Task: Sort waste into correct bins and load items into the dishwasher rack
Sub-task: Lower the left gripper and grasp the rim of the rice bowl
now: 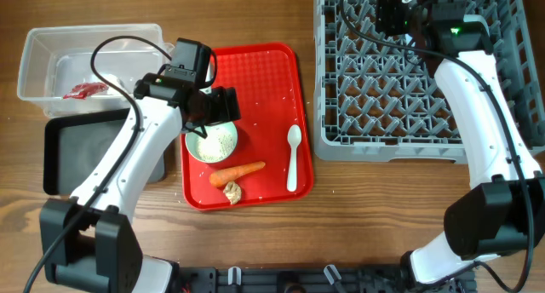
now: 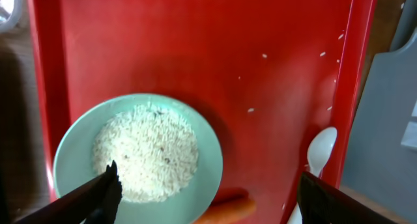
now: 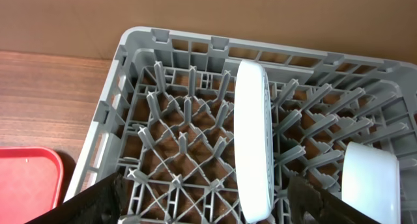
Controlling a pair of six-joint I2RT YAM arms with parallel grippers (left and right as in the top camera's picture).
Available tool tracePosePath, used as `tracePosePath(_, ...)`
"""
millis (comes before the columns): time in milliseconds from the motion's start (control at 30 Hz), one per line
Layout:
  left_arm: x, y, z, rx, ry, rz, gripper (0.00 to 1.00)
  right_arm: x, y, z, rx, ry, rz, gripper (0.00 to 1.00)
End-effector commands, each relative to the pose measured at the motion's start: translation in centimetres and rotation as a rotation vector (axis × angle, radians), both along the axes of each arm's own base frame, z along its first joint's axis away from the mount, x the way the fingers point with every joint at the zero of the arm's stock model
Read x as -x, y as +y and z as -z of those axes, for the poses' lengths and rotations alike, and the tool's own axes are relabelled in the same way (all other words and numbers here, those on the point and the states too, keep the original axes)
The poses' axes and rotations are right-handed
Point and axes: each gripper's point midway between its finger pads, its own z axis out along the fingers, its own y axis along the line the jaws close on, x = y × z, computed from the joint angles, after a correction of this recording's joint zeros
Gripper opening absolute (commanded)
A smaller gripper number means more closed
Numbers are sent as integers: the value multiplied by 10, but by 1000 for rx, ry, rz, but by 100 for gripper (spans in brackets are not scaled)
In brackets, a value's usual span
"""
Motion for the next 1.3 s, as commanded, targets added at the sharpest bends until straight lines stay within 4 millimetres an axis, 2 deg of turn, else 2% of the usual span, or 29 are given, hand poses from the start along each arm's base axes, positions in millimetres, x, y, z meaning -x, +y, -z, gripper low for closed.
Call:
tracePosePath(0, 8, -10, 29, -2, 72, 12, 87, 1, 4, -7, -29, -14, -2, 82)
tracePosePath(167, 8, -20, 53, -16, 115, 37, 84, 1, 4, -7, -44, -14, 5, 82)
tracePosePath(233, 10, -21, 63, -25, 141, 42, 80, 1, 4, -7, -45, -14, 6, 82)
tracePosePath(333, 10, -21, 77, -34, 172, 42, 58, 1, 4, -7, -45, -13, 5, 82)
tracePosePath(400, 8, -22, 79, -32, 166, 43, 36, 1, 4, -7, -44, -13, 6, 82)
tracePosePath(433, 6, -23, 78, -29, 158, 43, 30, 1, 4, -7, -45, -14, 6, 82)
tracePosePath(567, -3, -26, 77, -18, 120, 43, 20, 1, 4, -7, -45, -13, 6, 81)
tracePosePath(1267, -2, -26, 85, -24, 138, 43, 18, 2, 4, -6, -44, -10, 6, 81)
